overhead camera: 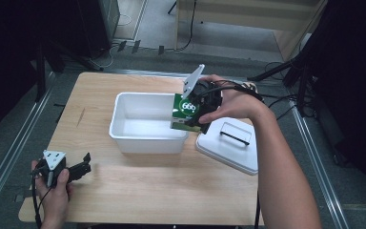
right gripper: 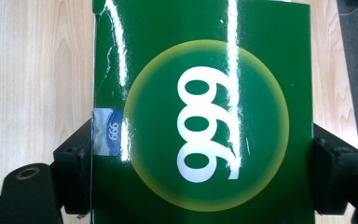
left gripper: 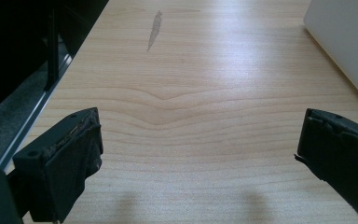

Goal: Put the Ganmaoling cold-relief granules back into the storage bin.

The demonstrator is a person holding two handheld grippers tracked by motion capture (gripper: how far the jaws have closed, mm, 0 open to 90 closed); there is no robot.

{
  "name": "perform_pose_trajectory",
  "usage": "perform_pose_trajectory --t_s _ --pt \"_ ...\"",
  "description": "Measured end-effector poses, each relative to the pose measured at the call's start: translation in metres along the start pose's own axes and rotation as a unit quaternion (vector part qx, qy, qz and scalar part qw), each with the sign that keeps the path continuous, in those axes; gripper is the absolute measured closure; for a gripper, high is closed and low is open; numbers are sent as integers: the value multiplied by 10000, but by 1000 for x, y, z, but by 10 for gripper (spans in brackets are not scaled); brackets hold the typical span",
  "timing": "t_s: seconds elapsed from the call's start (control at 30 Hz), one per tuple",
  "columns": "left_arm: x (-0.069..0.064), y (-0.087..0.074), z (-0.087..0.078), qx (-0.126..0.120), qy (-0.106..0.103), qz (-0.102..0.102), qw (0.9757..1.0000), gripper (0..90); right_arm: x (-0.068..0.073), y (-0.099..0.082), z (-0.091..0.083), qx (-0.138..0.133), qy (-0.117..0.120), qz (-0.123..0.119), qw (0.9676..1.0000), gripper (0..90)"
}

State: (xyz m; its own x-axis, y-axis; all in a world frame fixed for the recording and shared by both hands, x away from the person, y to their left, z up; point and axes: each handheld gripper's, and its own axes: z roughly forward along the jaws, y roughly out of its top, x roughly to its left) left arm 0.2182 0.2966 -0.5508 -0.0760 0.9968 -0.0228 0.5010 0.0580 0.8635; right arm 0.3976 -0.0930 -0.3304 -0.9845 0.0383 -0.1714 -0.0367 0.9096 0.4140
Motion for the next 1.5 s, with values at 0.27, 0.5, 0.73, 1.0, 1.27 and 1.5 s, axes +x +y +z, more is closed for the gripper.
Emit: perform_pose_trajectory --t_s 0.27,0.5,0.73,1.0,1.27,1.5 --pt "0 0 0 -1 -6 -10 10000 6 -11 14 14 45 23 -121 9999 158" --pt "0 0 0 14 -13 -8 10000 6 -17 22 23 69 61 -108 9999 158" --pt "0 0 0 13 -14 -11 10000 6 -22 31 34 185 75 -164 9997 158" --pt "0 0 0 -9 -19 -29 10000 6 -25 36 43 251 89 -150 9995 158" --pt "1 0 0 -24 -17 -34 10000 6 -25 35 54 382 78 -291 9988 158" --pt "0 0 0 -17 -14 -37 10000 6 -24 33 65 380 110 -308 9987 158"
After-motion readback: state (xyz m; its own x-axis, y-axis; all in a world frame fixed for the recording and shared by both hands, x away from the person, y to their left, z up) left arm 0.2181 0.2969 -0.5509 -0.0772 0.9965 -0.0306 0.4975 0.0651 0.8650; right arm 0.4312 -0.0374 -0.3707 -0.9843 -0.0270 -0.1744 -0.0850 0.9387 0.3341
